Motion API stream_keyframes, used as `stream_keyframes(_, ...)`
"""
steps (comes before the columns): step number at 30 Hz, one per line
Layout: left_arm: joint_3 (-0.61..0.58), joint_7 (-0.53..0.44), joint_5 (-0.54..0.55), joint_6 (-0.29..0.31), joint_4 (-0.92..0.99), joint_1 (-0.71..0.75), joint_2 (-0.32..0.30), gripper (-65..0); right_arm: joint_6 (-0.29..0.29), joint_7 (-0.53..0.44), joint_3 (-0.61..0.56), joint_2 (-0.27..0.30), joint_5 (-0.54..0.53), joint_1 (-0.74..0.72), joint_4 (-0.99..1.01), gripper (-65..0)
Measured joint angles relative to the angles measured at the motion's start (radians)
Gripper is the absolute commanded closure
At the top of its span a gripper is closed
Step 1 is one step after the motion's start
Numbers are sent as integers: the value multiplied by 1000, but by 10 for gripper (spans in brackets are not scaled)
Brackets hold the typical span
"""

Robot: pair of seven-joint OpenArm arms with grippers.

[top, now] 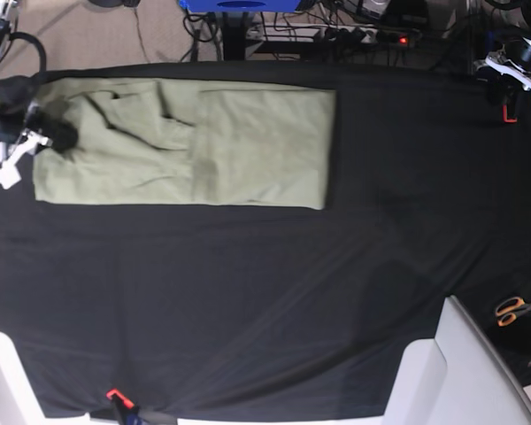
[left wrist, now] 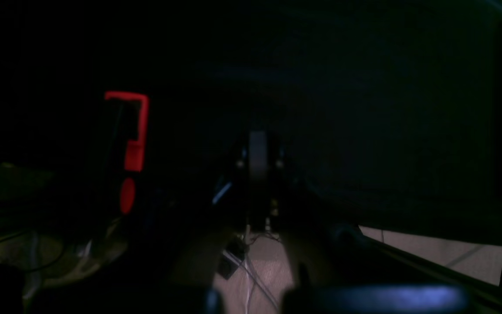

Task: Fold the T-shirt properly
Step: 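Lift the folded shirt end with the right gripper and fold it over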

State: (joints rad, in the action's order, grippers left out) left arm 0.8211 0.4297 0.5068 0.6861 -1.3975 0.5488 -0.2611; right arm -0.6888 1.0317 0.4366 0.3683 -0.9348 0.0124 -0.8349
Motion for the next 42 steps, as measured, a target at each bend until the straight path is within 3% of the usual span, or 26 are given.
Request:
stream_keyframes(3, 0, 0, 0, 0, 0, 0, 0, 0, 6, 3, -5, -24, 2, 50, -161, -2)
stream_keyframes(9, 0, 0, 0, 0, 0, 1, -2, 0, 411, 8, -23, -97, 36, 124, -540, -2)
stream_keyframes(15, 0, 1, -1, 0, 0, 1, 0, 0, 752, 6, -246, -152, 255, 186, -858, -2)
stream_keyframes(17, 0, 0, 0, 0, 0, 0, 0, 0, 840, 8, -335, -175, 299, 208, -926, -2)
stream_keyframes(20, 0, 0, 0, 0, 0, -2, 0, 0, 927, 7, -459, -191, 365, 226, -988, -2)
stream_keyframes(25, 0, 0, 0, 0, 0, -2, 0, 0, 1118, -3, -682, -193, 459, 219, -1027, -2)
stream_keyframes(33, 0, 1, -1, 0, 0, -2, 0, 0, 1375, -1, -1004, -192, 494, 110, -1028, -2)
stream_keyframes(36, 0, 0, 0, 0, 0, -2, 1, 0, 1387, 7, -1068, -223, 488, 72, -1026, -2)
stream_keyframes(42, 0, 0, -1, 0, 0, -2, 1, 0, 1387, 3, -1086, -286, 490, 56, -969, 0)
